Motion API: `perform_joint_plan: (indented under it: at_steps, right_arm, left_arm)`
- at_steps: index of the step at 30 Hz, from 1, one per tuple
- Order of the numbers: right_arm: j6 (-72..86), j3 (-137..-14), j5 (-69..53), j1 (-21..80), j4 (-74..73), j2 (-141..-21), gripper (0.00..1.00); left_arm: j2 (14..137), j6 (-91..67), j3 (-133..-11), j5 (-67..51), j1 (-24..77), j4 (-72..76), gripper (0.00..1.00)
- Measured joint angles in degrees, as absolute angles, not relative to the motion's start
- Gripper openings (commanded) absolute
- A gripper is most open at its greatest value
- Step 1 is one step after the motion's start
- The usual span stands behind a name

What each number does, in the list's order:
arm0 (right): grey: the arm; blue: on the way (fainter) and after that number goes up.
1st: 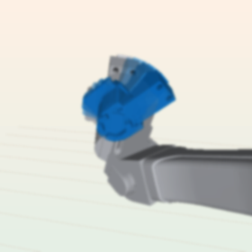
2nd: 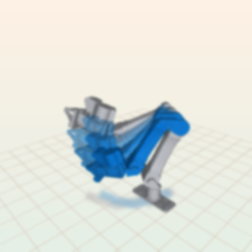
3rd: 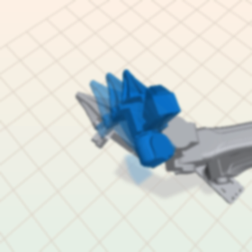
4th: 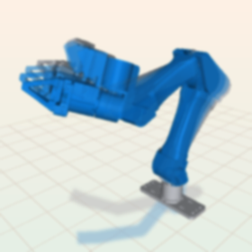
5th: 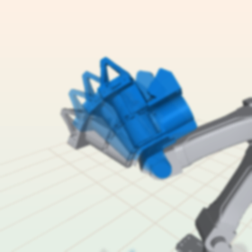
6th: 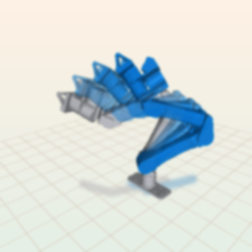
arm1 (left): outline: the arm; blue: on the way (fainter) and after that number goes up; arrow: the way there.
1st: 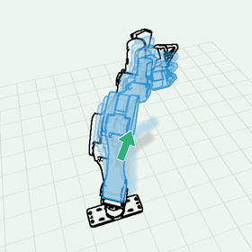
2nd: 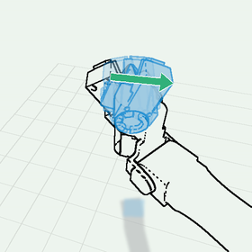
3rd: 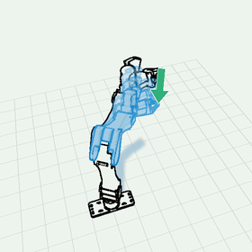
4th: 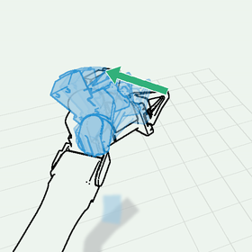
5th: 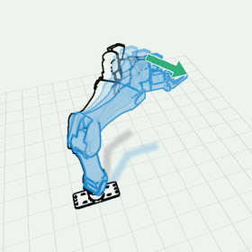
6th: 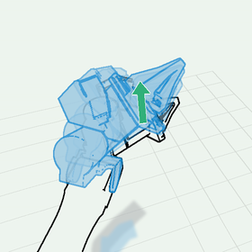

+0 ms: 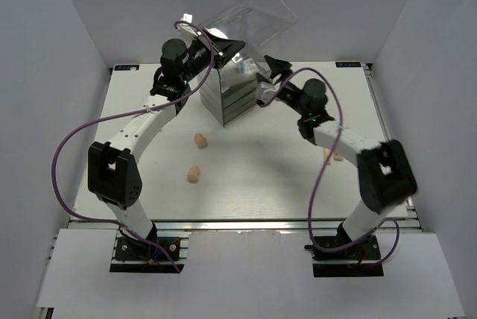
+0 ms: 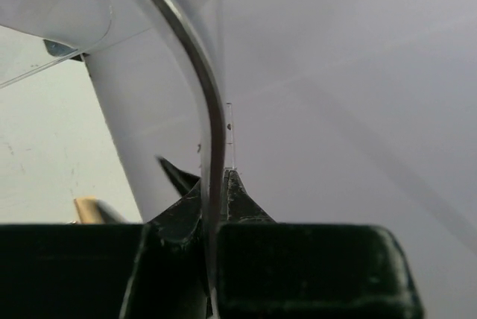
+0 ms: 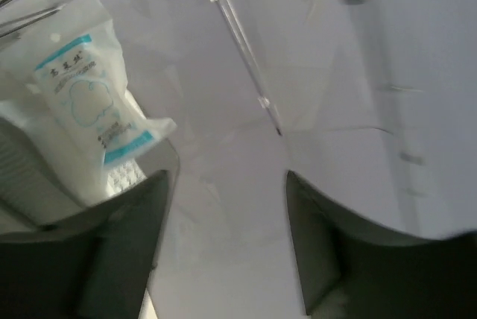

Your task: Organize the makeup

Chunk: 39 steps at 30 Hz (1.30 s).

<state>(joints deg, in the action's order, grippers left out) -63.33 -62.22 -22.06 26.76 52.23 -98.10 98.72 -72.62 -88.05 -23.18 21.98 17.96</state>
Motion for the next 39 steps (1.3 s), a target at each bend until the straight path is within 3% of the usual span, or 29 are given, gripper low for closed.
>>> perform_joint_plan:
  at_steps: [1,3,4,6,8,9,12,15,16,23,24,25,26,28,30,32,34,36,37,38,39]
  right_arm:
    - [-61.47,-59.88,-23.57,25.71,49.87,-93.56,0.38]
    - [-57.78,-56.55,-26.87,22.79,44.05,-85.08,0.20]
    - [-55.68,-55.66,-28.10,21.19,41.87,-81.91,0.17]
    - [-51.48,-53.12,-29.80,17.89,37.93,-75.83,0.16]
    - [-48.66,-49.91,-30.33,15.66,34.98,-71.20,0.15]
    - [-47.66,-47.90,-30.57,15.11,33.69,-69.28,0.16]
    - [-45.12,-43.05,-31.07,14.52,29.15,-66.11,0.14]
    - [-42.98,-41.08,-31.07,14.33,25.32,-65.60,0.13]
    - [-42.30,-40.97,-30.98,14.28,24.51,-65.60,0.13]
    - [-38.54,-41.01,-30.30,14.24,22.59,-65.98,0.14]
    - [-38.24,-41.04,-30.26,14.24,22.37,-66.17,0.16]
    - [-37.91,-41.10,-30.33,14.24,22.00,-66.46,0.27]
    - [-37.45,-41.21,-30.37,14.26,21.37,-66.74,0.41]
    - [-35.62,-42.28,-30.76,14.26,19.20,-67.90,0.89]
    - [-33.34,-45.80,-31.20,14.24,15.62,-70.76,0.89]
    - [-28.18,-52.01,-31.92,14.24,12.05,-75.99,0.89]
    - [-21.39,-57.08,-33.32,14.20,10.37,-81.17,0.85]
    - [-12.51,-60.60,-35.11,14.15,10.07,-86.04,0.69]
    - [-5.93,-62.02,-36.16,14.15,10.46,-88.79,0.45]
    - [-1.37,-62.89,-36.67,14.20,10.96,-91.05,0.39]
    - [4.54,-63.64,-37.19,14.33,11.53,-93.41,0.40]
  left_arm:
    - [98.48,-71.92,-87.64,-23.38,22.00,17.61,0.10]
    - [97.86,-70.17,-86.85,-23.44,22.04,16.32,0.15]
    - [97.58,-69.01,-86.61,-23.46,22.13,15.25,0.20]
    - [97.03,-66.65,-86.50,-23.33,22.31,11.51,0.40]
    - [96.33,-64.36,-85.67,-23.29,22.35,6.33,0.52]
    - [95.85,-63.26,-84.64,-22.92,22.44,3.77,0.65]
    - [94.70,-60.53,-81.65,-21.63,22.79,-3.46,0.81]
    - [93.97,-58.00,-80.34,-21.26,23.07,-10.90,0.86]
    - [93.80,-56.73,-80.31,-21.08,23.29,-13.85,0.95]
    - [90.00,-50.06,-80.16,-16.82,24.25,-31.79,0.95]
    - [88.77,-49.28,-80.07,-15.75,24.38,-34.20,0.93]
    - [87.42,-48.62,-79.92,-14.50,24.47,-36.47,0.89]
    - [86.06,-48.25,-79.37,-13.39,24.51,-37.98,0.68]
    - [81.95,-47.77,-76.09,-10.83,24.49,-39.77,0.32]
    - [76.95,-47.11,-70.06,-9.37,24.49,-38.37,0.09]
    - [71.68,-46.96,-63.40,-8.29,24.47,-36.40,0.09]
    - [68.01,-46.41,-58.89,-7.60,24.51,-33.01,0.32]
    - [66.08,-45.50,-56.82,-6.59,24.51,-28.49,0.53]
    - [65.84,-44.86,-56.80,-5.76,24.56,-25.19,0.59]
    - [65.71,-43.59,-56.90,-5.23,24.56,-23.18,0.62]
    - [65.71,-42.68,-57.01,-4.69,24.56,-20.43,0.65]
